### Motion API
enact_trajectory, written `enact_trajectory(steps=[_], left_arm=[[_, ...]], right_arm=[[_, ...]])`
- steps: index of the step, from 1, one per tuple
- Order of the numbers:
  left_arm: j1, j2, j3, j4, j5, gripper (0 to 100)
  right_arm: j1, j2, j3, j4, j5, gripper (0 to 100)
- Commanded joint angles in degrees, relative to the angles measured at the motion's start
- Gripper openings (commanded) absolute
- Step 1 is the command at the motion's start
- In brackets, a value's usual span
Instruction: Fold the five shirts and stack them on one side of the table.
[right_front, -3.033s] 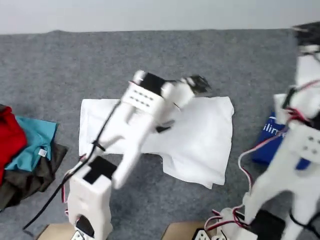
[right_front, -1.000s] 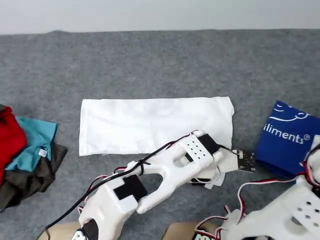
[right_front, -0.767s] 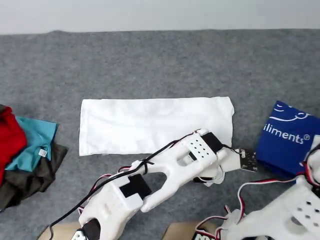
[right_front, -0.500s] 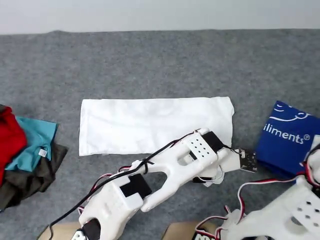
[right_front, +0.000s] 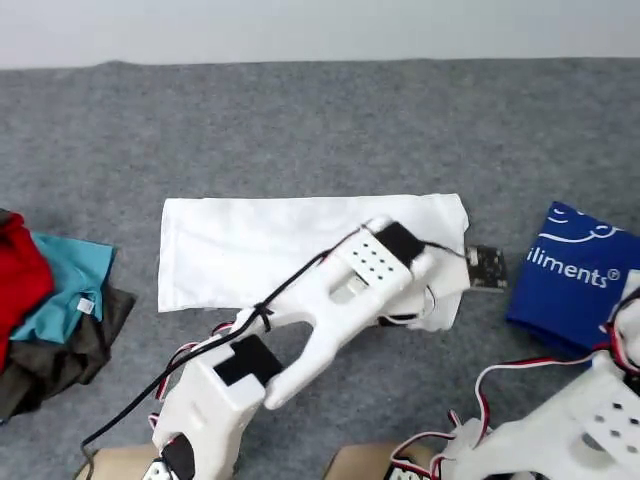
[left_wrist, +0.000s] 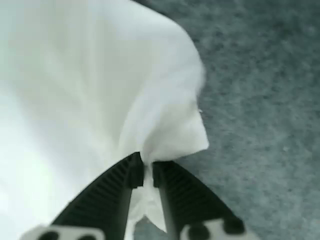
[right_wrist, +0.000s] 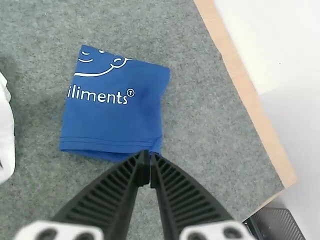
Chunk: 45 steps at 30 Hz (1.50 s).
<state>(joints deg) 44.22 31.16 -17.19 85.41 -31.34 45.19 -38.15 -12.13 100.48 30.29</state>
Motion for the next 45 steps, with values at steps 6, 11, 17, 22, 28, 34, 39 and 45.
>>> enact_trajectory(steps=[6, 11, 17, 22, 28, 34, 39, 45], left_arm=[[-2.29, 2.11, -8.13, 1.05, -0.62, 0], [-5.71, 10.37, -22.02, 5.71, -0.79, 0], [-8.53, 22.07, -41.63, 13.27, -2.73, 0], [-10.02, 29.89, -52.00, 15.03, -3.52, 0], [-10.11, 33.23, -55.60, 14.86, -3.25, 1], [-11.25, 33.14, -55.60, 14.68, -3.25, 6], [-13.80, 33.14, -55.69, 14.68, -3.34, 15], [-15.65, 33.14, -57.36, 14.59, -3.60, 15]], right_arm=[[0.40, -1.01, -0.09, 2.07, 0.26, 1.4], [0.40, -1.54, 2.37, 2.07, 0.26, 1.4], [0.40, -1.63, 4.04, 2.07, 0.26, 1.4], [0.40, -1.63, 4.04, 2.07, 0.26, 1.4], [0.40, -1.63, 4.04, 2.07, 0.26, 1.4], [0.40, -1.63, 4.04, 2.07, 0.35, 1.4], [0.40, -1.63, 4.04, 2.07, 0.26, 1.4], [0.40, -1.63, 4.04, 2.07, 0.44, 1.4]])
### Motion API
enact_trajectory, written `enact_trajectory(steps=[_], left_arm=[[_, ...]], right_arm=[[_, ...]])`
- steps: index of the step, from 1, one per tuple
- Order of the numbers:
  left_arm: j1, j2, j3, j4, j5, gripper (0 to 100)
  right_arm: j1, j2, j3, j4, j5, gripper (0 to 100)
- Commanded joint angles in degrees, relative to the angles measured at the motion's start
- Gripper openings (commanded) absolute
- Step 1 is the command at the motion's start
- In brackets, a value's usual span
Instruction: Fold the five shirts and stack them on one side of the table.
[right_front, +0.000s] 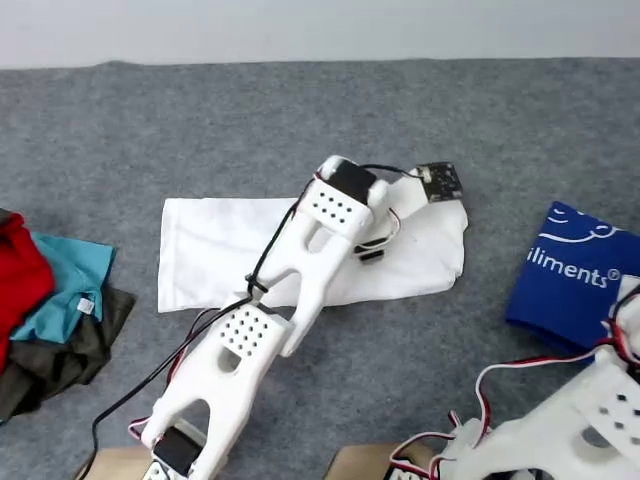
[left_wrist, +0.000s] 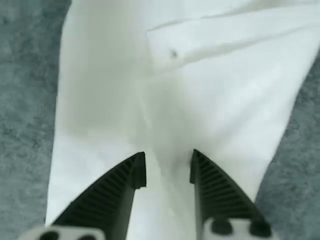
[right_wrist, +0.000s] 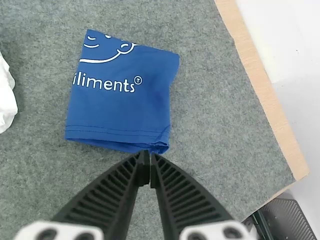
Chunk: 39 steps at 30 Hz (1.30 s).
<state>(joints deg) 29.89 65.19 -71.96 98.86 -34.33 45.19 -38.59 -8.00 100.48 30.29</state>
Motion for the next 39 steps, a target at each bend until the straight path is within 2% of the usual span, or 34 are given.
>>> enact_trajectory(steps=[1, 6, 10, 14, 19, 23, 26, 30, 33, 36, 39], left_arm=[[-1.49, -0.88, -3.21, 1.14, -0.62, 15], [-3.87, -0.88, -8.48, 1.49, -0.18, 14], [-5.98, -0.97, -12.09, 1.67, 0.00, 10], [-8.26, -4.57, -11.56, 1.85, 7.21, 8], [-12.31, -15.91, -1.36, 1.85, 19.78, 8], [-16.88, -26.46, 13.23, 1.76, 24.44, 8], [-22.77, -32.70, 22.55, 1.76, 27.16, 8], [-32.26, -36.48, 31.08, 1.58, 27.52, 8], [-39.03, -36.48, 34.24, 1.67, 26.90, 15], [-43.69, -36.48, 36.79, 1.67, 22.42, 20], [-45.19, -36.40, 40.04, 1.58, 17.05, 22]], right_arm=[[0.40, -1.19, -0.09, 2.07, 0.44, 1.4], [0.40, -1.19, -0.09, 2.07, 0.53, 1.4], [0.40, -1.19, -0.09, 2.07, 0.53, 1.4], [0.31, -1.10, 0.00, 2.07, 0.35, 1.4], [-1.80, -1.01, 0.00, 2.07, 0.26, 1.4], [-4.97, -1.10, 0.00, 2.07, 0.26, 1.4], [-6.37, -0.75, 0.35, 2.07, 0.26, 1.4], [-8.13, -1.10, 4.66, 2.07, 0.26, 1.4], [-8.31, -1.10, 6.77, 2.07, 0.26, 1.4], [-8.31, -1.10, 7.47, 2.07, 0.26, 1.4], [-8.31, -1.10, 7.47, 2.07, 0.35, 1.4]])
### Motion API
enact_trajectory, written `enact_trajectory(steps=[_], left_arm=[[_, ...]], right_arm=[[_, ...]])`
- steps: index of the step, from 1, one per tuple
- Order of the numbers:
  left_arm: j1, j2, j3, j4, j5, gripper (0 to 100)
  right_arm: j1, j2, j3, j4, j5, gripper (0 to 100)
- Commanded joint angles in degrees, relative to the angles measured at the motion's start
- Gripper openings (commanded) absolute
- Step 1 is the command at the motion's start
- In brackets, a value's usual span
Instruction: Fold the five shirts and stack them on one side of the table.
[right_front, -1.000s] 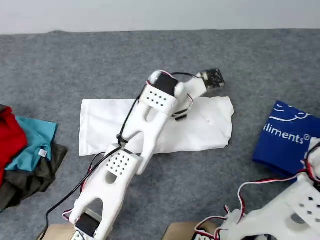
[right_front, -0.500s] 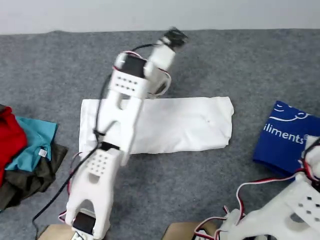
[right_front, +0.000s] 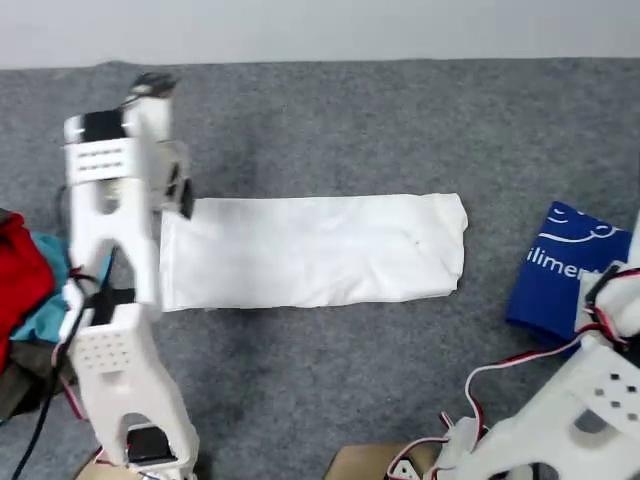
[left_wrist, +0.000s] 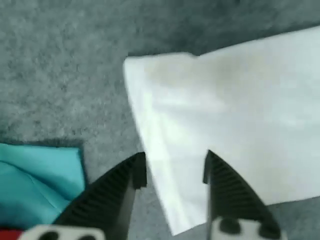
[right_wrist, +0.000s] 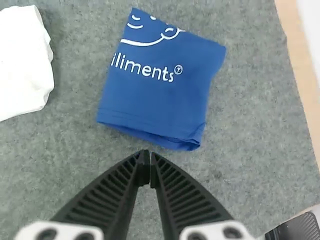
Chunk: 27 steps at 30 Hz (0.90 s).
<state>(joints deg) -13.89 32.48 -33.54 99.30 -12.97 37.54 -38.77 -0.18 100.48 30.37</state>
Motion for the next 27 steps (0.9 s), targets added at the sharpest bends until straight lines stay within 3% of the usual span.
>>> enact_trajectory(steps=[1, 17, 27], left_arm=[[-1.49, -3.69, 2.51, 1.05, -5.45, 23], [-1.23, -3.43, 19.65, -14.42, -6.15, 23], [-1.05, 7.30, 13.76, -11.25, -5.36, 23]], right_arm=[[-0.66, -0.92, -0.35, 2.07, 0.35, 1.4], [-0.48, -1.01, -0.53, 2.07, 0.44, 1.4], [-0.40, -1.01, -0.62, 2.07, 0.44, 1.4]])
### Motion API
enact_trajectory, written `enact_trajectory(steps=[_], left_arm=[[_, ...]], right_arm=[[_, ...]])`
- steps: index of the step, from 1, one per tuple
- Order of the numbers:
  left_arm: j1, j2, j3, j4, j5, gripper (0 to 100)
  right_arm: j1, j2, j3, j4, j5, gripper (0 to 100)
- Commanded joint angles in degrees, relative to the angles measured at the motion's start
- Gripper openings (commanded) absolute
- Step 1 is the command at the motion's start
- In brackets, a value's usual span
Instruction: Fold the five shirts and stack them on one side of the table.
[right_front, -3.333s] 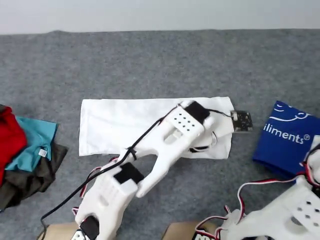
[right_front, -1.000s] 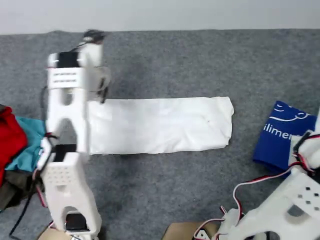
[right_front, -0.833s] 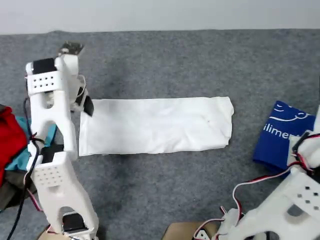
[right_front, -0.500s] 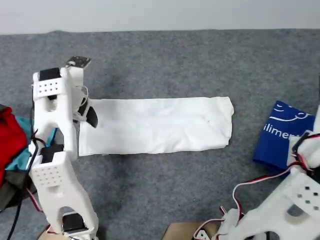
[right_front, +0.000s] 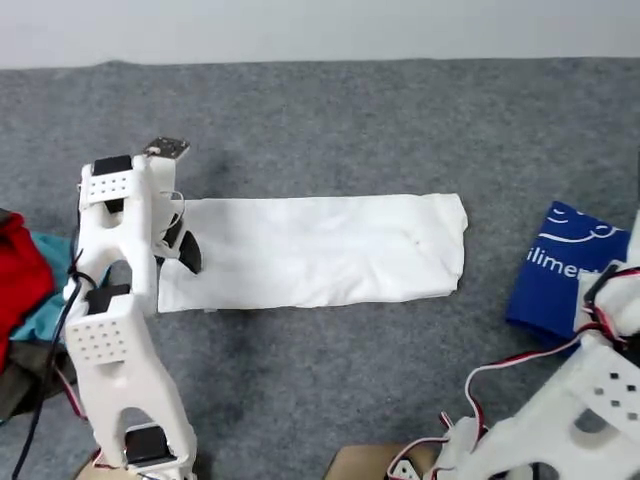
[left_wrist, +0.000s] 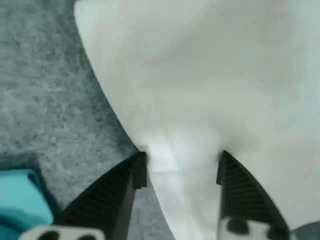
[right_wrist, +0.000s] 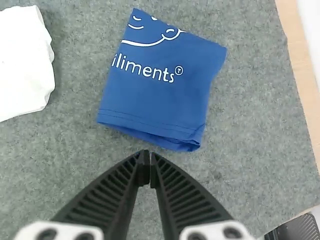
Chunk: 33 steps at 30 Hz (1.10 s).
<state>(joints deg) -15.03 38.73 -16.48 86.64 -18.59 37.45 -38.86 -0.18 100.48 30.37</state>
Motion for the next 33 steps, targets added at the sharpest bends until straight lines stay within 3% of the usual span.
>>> enact_trajectory(steps=[1, 5, 9, 18, 27, 33], left_arm=[[0.53, 2.11, -4.35, 1.58, 1.23, 23], [2.81, 5.63, -8.92, 4.13, 1.93, 15], [5.45, 8.44, -12.88, 6.68, 0.62, 1], [5.27, 8.18, -27.65, 13.98, 0.88, 0], [-4.13, 6.15, -27.30, 13.98, -4.04, 0], [-4.66, 5.63, -27.56, 13.89, -5.98, 0]], right_arm=[[-0.40, -0.92, -0.62, 2.07, 0.44, 1.4], [-0.40, -0.92, -0.62, 2.07, 0.26, 1.4], [-0.40, -0.92, -0.62, 2.07, 0.44, 1.4], [-0.31, -0.92, -0.62, 2.07, 0.44, 1.4], [-0.31, -0.92, -0.70, 1.98, 0.53, 1.4], [-0.57, -0.84, -0.70, 1.63, 0.53, 1.4]])
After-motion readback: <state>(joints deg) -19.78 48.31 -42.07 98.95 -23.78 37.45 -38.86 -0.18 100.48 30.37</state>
